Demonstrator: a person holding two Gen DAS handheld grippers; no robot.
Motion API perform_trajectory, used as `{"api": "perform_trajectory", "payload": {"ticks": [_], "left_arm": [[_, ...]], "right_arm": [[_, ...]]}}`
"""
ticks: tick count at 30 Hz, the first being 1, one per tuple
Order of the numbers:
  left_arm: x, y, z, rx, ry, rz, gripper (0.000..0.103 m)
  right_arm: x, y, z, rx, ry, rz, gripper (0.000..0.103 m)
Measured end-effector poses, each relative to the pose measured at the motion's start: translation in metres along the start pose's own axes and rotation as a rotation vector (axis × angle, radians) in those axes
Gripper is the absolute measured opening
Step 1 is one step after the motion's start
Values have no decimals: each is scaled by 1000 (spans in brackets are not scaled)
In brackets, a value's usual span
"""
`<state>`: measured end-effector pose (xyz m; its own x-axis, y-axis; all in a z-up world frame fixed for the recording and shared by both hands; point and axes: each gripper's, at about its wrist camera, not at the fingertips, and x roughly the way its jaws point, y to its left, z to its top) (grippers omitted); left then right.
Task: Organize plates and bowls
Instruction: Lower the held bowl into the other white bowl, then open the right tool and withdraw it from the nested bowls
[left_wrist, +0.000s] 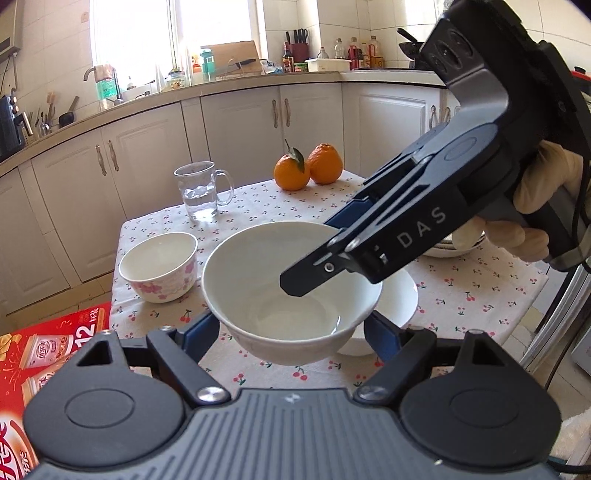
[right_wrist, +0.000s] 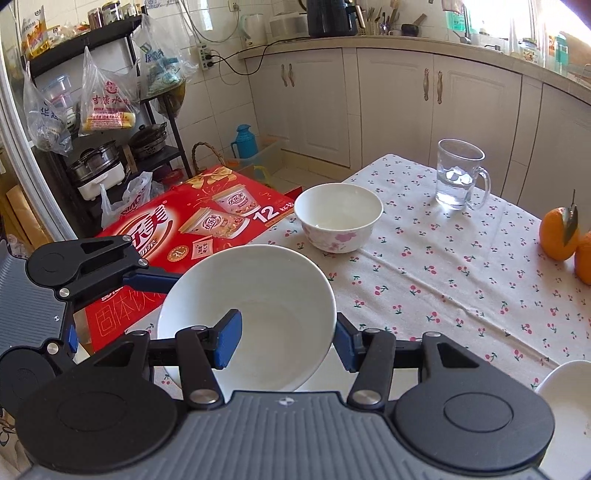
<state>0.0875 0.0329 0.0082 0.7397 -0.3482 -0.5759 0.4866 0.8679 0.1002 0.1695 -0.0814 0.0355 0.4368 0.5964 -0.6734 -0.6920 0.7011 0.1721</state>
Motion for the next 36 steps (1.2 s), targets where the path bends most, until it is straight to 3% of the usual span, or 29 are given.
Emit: {"api": "perform_trajectory", "payload": {"ticks": [13, 36], "left_arm": [[38, -23, 14, 22, 29, -105, 85], [62, -27, 11, 15, 105, -155, 85]], "right_arm": [[-26, -37, -24, 76, -16, -95, 59], [-9, -58, -45, 134, 33, -93, 60]]}}
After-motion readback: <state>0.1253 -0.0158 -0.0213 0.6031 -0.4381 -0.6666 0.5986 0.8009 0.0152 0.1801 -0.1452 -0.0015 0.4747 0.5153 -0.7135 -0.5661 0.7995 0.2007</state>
